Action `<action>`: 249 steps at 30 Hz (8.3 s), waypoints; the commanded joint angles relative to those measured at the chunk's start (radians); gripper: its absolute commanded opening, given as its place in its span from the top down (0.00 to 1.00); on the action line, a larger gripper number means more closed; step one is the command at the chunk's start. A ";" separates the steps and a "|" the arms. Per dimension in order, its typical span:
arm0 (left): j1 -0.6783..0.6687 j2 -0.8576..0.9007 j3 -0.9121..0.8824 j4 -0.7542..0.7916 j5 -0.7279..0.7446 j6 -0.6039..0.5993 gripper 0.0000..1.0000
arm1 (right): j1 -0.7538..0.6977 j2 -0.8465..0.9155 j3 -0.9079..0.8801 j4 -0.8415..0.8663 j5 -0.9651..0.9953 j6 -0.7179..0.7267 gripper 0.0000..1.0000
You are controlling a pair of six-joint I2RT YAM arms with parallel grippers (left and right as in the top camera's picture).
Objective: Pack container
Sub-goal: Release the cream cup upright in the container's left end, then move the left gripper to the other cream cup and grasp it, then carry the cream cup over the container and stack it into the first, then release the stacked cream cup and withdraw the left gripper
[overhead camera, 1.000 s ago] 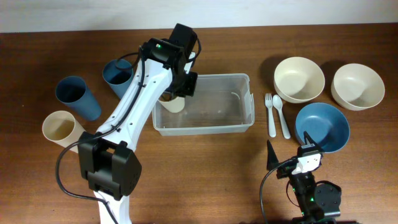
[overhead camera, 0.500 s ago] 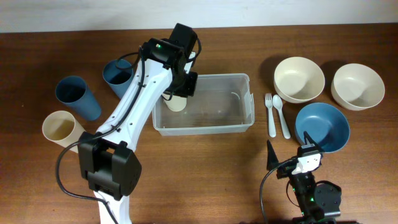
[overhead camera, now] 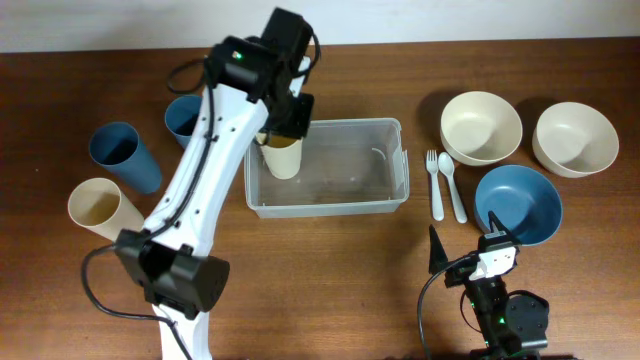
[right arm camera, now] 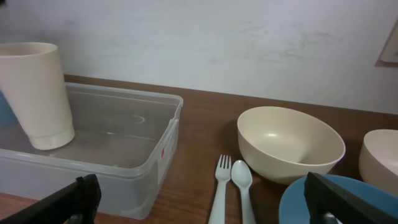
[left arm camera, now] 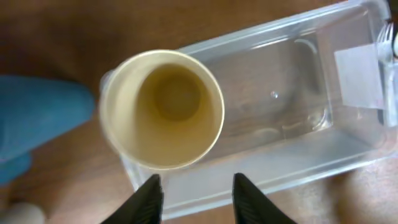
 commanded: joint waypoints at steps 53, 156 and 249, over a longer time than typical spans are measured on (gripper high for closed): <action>0.669 -0.518 -0.882 0.333 -0.069 -0.152 0.27 | -0.006 -0.008 -0.005 -0.006 -0.003 0.001 0.01; 0.006 -0.176 0.008 0.013 0.025 0.064 0.98 | -0.006 -0.008 -0.005 -0.006 -0.003 0.001 0.01; 0.309 0.162 0.082 -0.049 -0.043 0.117 0.56 | -0.006 -0.008 -0.005 -0.006 -0.003 0.001 0.01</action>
